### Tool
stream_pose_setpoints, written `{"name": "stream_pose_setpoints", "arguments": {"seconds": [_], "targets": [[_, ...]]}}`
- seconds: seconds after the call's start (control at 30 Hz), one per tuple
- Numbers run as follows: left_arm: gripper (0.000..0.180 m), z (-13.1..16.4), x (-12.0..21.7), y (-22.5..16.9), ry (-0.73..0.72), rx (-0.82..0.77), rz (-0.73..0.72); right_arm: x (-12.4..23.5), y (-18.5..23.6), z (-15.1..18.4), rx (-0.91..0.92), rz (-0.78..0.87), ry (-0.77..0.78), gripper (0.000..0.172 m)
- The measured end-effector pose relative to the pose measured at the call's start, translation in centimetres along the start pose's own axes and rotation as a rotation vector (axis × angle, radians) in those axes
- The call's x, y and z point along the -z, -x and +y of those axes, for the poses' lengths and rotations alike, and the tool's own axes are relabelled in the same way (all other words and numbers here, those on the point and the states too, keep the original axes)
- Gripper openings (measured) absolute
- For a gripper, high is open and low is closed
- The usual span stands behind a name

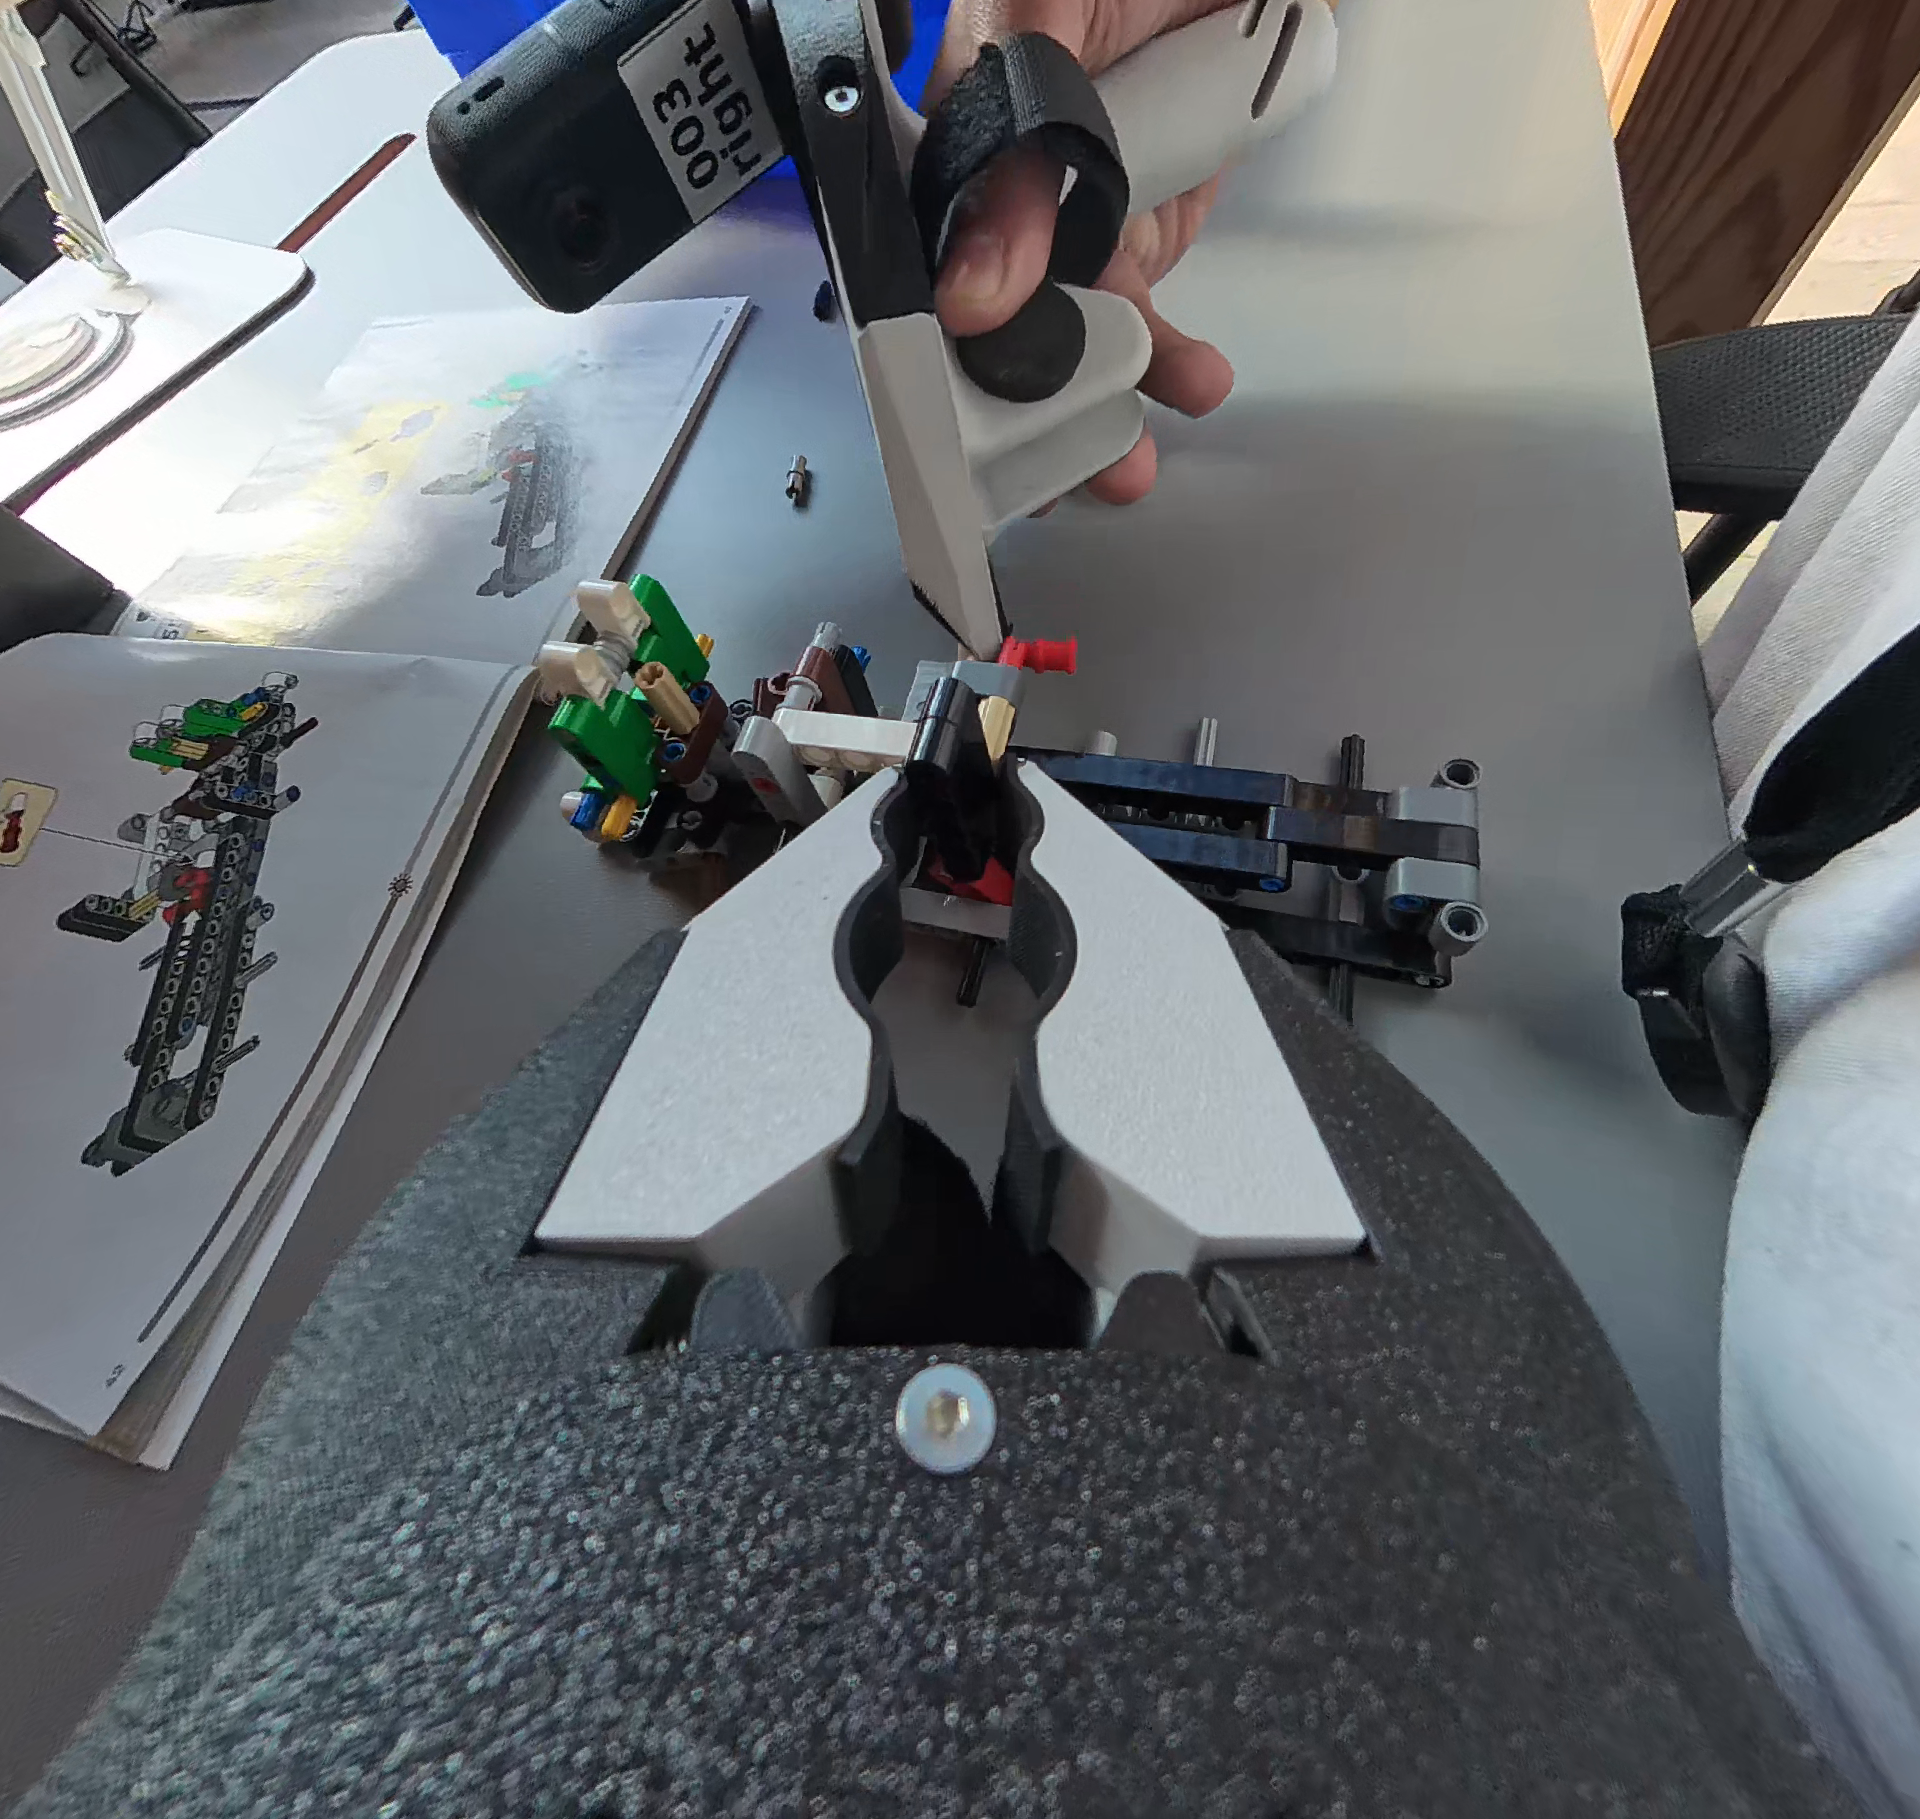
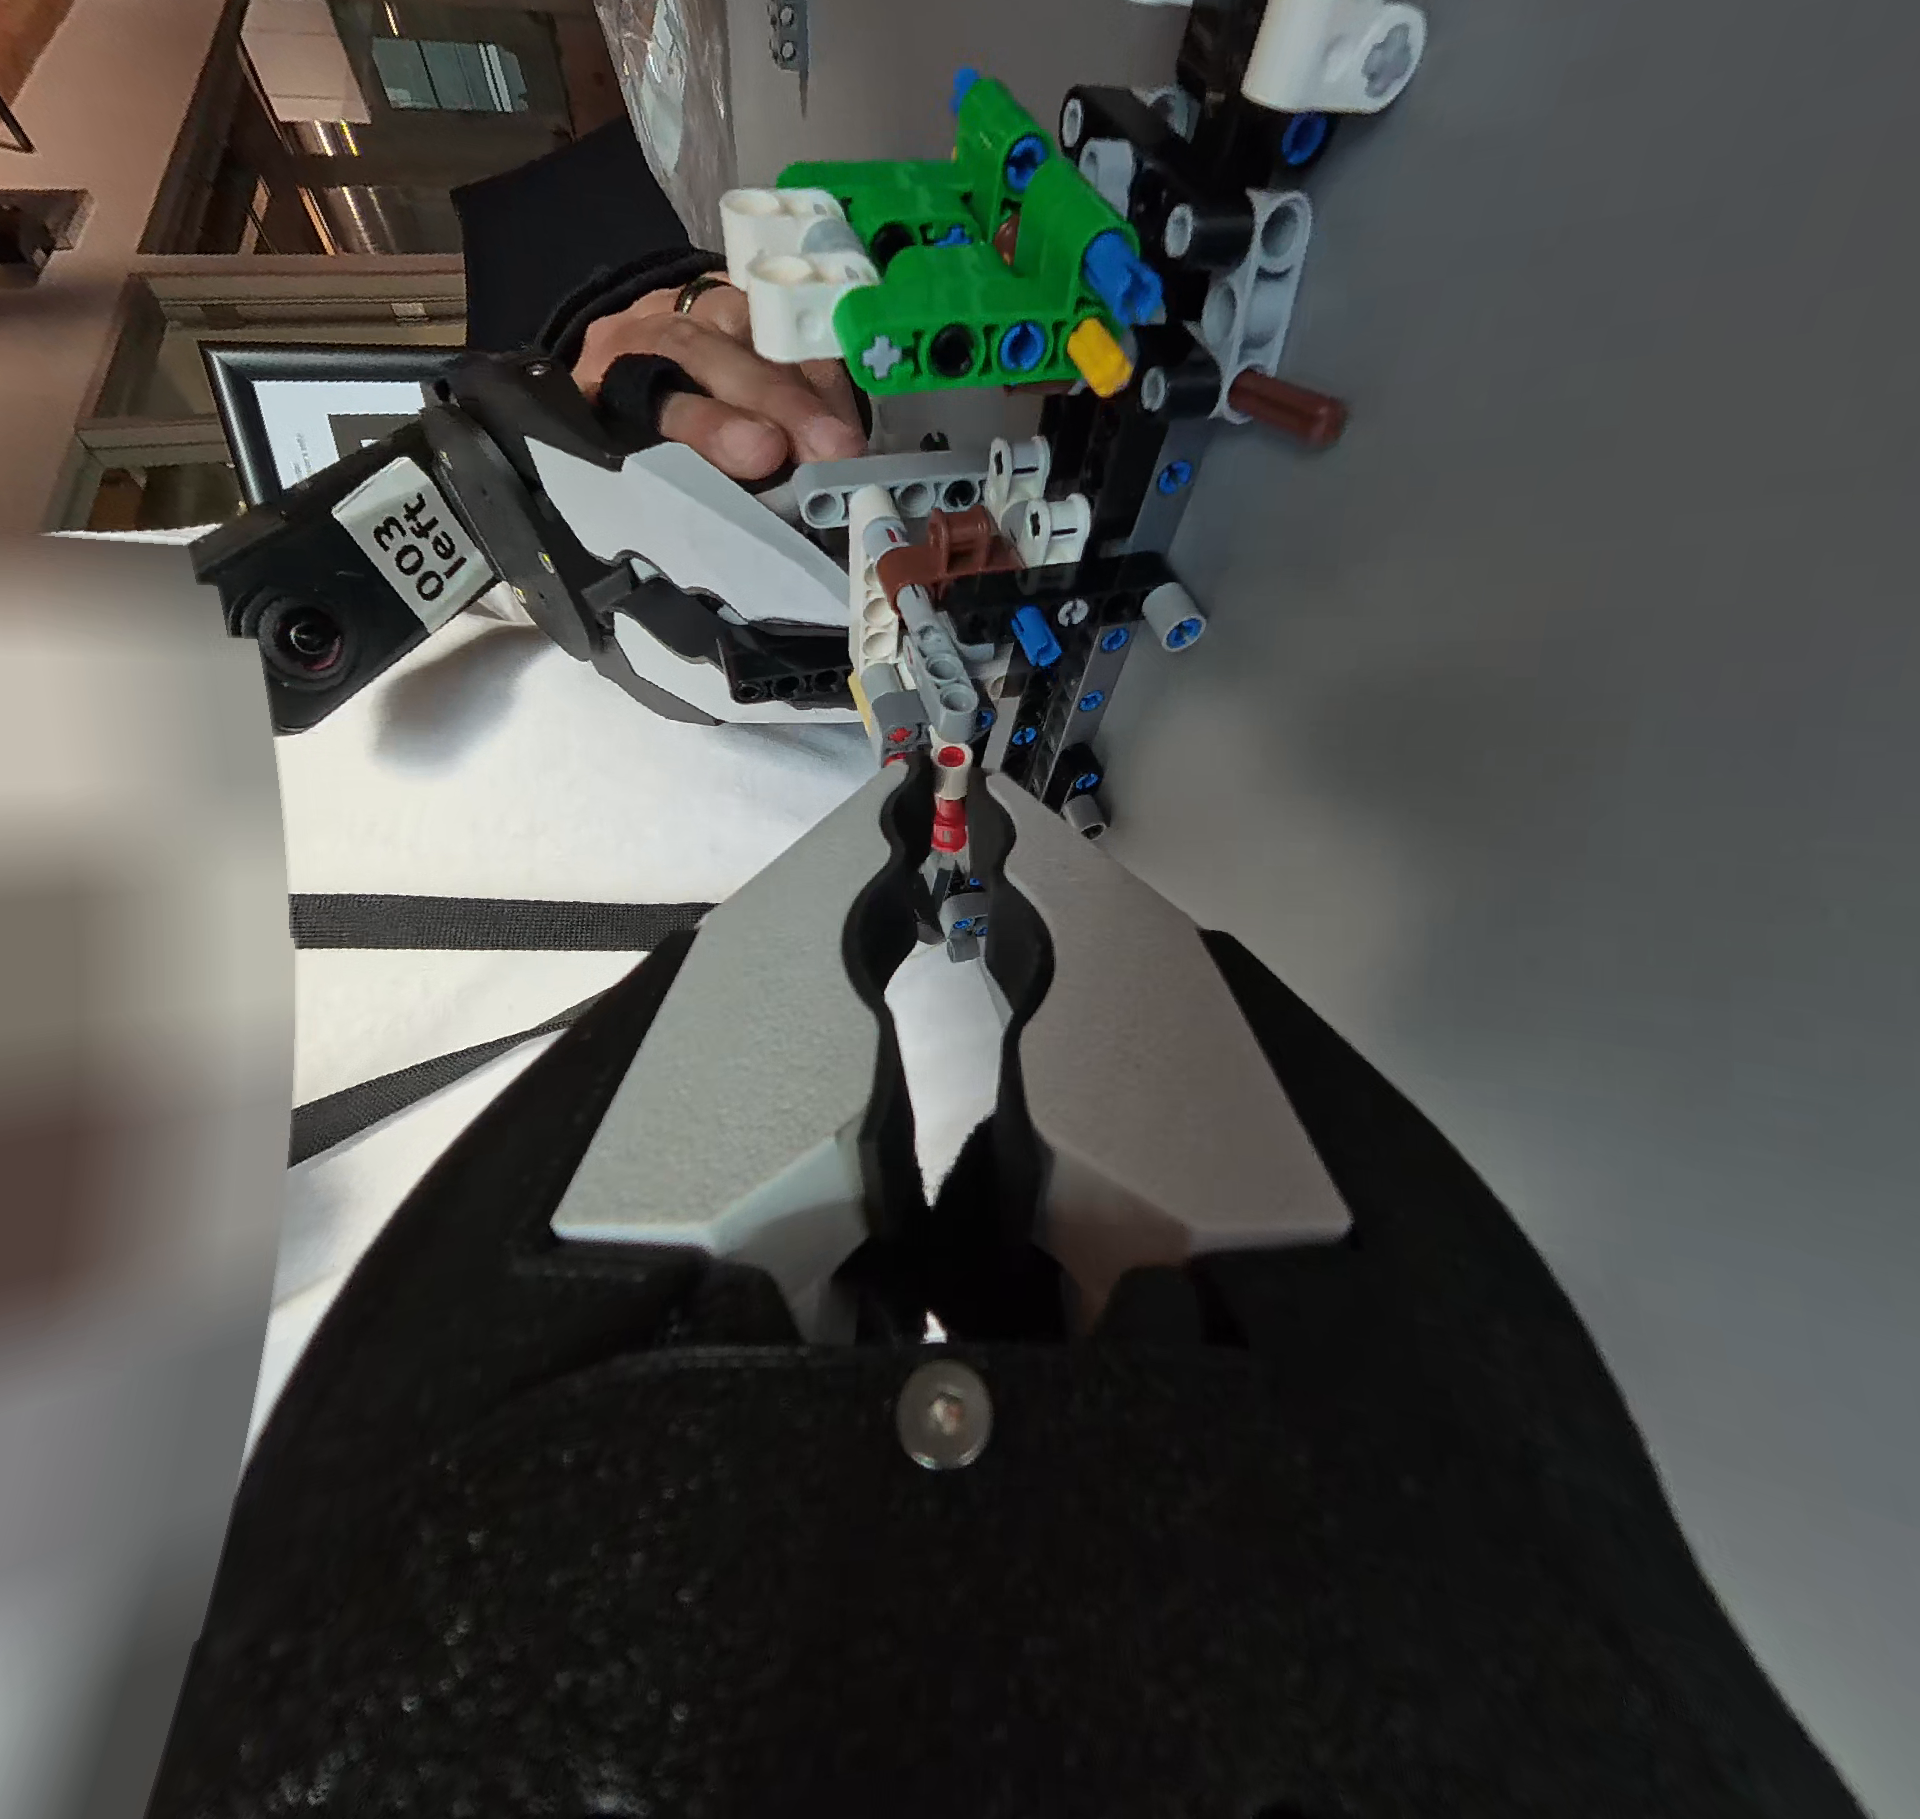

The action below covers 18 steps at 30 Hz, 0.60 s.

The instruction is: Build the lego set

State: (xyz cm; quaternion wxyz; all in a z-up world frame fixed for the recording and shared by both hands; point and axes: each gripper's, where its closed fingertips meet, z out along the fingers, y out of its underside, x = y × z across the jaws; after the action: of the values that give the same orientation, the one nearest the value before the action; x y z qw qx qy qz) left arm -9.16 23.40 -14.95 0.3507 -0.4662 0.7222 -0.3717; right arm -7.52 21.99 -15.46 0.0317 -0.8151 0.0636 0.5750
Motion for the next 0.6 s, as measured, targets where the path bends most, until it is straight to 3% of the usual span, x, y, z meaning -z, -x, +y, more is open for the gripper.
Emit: {"name": "stream_pose_setpoints", "arguments": {"seconds": [0.6], "targets": [[0.012, -0.05, -0.11, 0.18, 0.016, 0.015, -0.009, -0.04, -0.24, -0.05, 0.091, -0.017, -0.063, 0.004]]}}
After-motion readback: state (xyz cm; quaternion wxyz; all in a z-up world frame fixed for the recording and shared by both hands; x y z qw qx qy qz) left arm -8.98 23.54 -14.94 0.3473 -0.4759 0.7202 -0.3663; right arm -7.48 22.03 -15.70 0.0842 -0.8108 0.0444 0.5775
